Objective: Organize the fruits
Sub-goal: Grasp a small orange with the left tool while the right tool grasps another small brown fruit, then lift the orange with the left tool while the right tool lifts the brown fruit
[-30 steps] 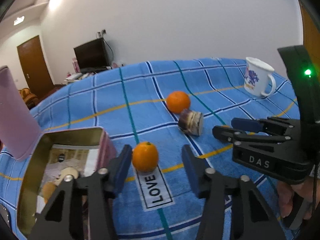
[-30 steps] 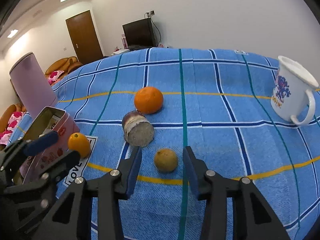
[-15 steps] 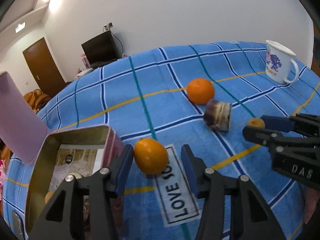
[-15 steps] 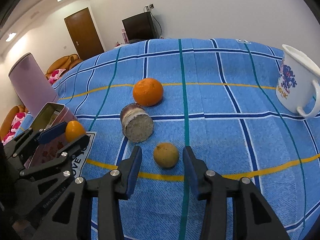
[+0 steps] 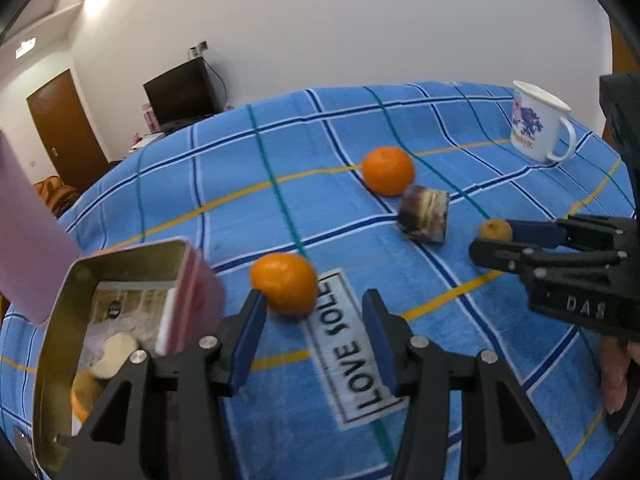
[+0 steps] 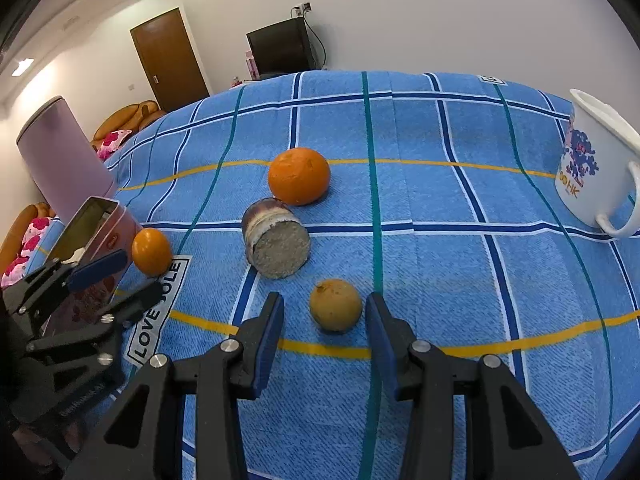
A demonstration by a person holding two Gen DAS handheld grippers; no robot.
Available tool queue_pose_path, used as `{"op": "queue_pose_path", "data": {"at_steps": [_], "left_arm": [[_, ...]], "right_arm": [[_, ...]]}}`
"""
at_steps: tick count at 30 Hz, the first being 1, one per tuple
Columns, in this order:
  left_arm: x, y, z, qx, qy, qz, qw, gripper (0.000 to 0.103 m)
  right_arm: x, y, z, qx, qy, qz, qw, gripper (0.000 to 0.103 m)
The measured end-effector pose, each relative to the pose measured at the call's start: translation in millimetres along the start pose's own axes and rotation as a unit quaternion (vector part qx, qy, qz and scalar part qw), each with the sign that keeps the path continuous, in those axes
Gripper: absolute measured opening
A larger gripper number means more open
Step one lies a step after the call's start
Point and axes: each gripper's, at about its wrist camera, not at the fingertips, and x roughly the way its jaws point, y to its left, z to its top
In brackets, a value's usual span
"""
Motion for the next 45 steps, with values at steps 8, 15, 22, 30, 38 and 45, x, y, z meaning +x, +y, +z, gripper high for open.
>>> {"op": "queue_pose_path", "data": {"at_steps": [8,15,22,30,38,45], "left_arm": [[5,6,6,-0.016,-0.001,0.017,0.9997,0.035],[1,15,3,-0.04,-0.003,-0.003,0.9992,0.025],[-2,11,2,-0.034,-0.01,-0.018,0.9992,0.01],[-5,8,1,-0.027,-0.013,-0.062,0.9976,0.01],[-20,6,5,-0.021,-0.057,-0.029,0.9977,0.043],[0,15,25,-0.052,-0.044,-0.033,0.9971,0.058]], "right_arm": [[-2,4,-1,-0.009,-0.005,0.001,1.0,0.028],[-2,4,-2,-0.009,-0.006,0.005,1.0,0.027],[-9,5,-3,-0.015,-0.02,0.001,1.0,0.027],[-12,6,-3,-0.016,-0.026,0.002,1.0,0.027],[-11,5,-4,-0.017,-0.024,0.003,1.0,0.027],[-10,7,-3,-0.023,-0.02,0.004,1.0,0.027]]}}
